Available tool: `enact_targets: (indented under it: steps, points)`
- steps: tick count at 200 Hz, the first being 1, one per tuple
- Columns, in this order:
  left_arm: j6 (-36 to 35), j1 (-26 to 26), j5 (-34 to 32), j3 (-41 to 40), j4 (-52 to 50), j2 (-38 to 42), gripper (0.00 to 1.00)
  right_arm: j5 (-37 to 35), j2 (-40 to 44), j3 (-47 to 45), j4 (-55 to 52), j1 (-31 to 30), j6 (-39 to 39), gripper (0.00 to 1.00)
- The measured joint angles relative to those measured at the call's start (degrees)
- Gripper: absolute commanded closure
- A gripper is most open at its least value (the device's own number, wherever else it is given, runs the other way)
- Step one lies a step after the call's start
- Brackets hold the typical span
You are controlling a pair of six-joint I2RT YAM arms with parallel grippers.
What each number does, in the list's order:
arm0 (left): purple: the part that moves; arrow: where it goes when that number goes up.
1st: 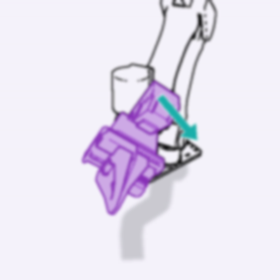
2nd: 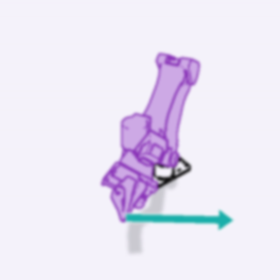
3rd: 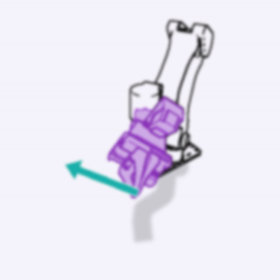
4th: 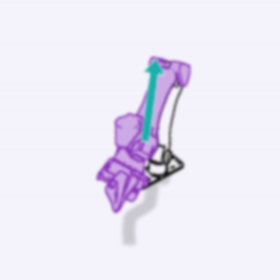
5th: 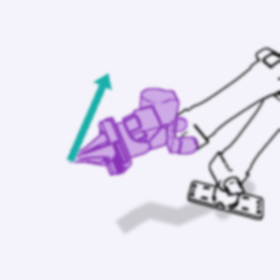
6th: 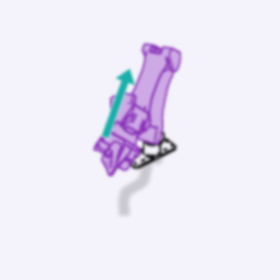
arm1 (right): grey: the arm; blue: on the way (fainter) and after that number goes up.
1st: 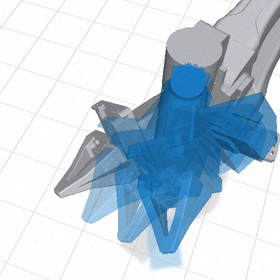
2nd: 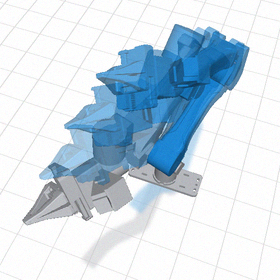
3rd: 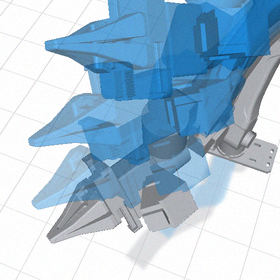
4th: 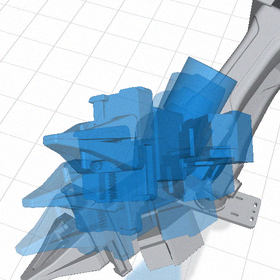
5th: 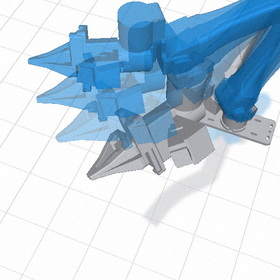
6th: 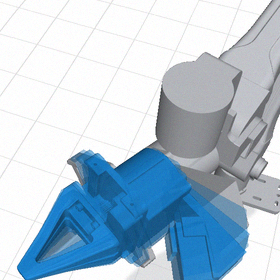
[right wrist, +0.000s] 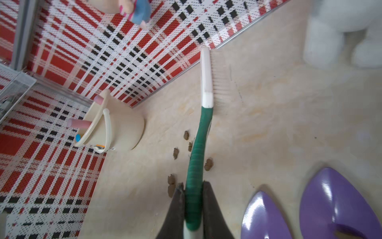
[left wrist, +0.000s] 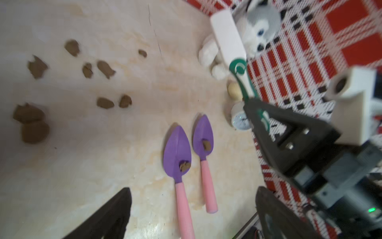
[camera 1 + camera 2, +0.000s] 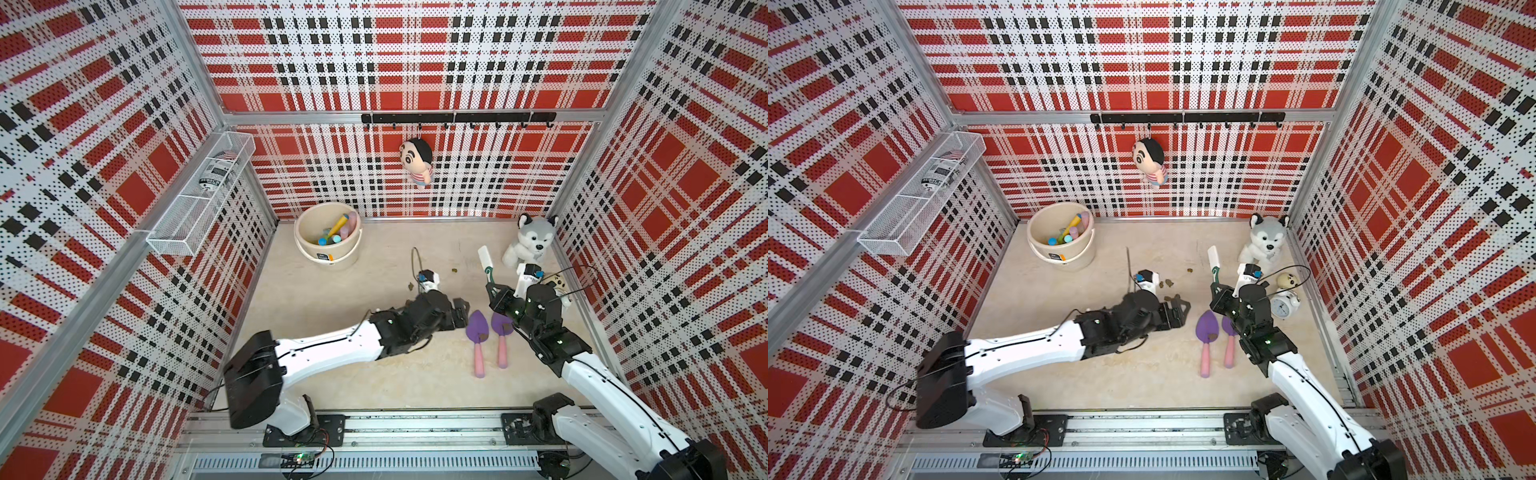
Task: Brush the soil off the hand trowel and place it into the bucket
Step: Pick up the hand trowel from the center of the board.
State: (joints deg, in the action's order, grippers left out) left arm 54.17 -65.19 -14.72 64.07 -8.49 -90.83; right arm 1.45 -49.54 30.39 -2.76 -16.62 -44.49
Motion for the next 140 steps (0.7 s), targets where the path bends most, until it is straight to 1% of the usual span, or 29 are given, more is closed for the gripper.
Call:
enact_targets:
  steps: [13,37,59,73,107,140]
  points:
    - [-0.3,-3.4,-0.5,5.0,-2.5,-5.9,0.05,-0.7,1.2,0.0,-1.7,1.7,-0.2,1.0]
    - [-1.0,-8.2,-0.8,13.3,-5.6,-14.3,0.05,-1.5,4.6,-0.1,-3.7,3.8,0.0,1.0]
    - [-1.5,-10.9,-0.7,16.4,-7.2,-18.8,0.06,-1.9,7.0,-0.3,-5.0,4.6,0.5,1.0]
    - [-1.6,-11.5,-0.6,16.6,-8.2,-20.6,0.08,-2.0,8.0,-0.3,-6.1,4.8,1.2,1.0]
    - [-1.8,-11.0,-0.5,16.6,-10.0,-23.6,0.15,-2.0,9.1,-0.3,-8.0,4.9,2.5,1.0]
    - [-3.0,-10.3,0.8,18.6,-11.9,-26.6,0.17,-2.0,9.4,-0.3,-8.5,4.9,3.3,1.0]
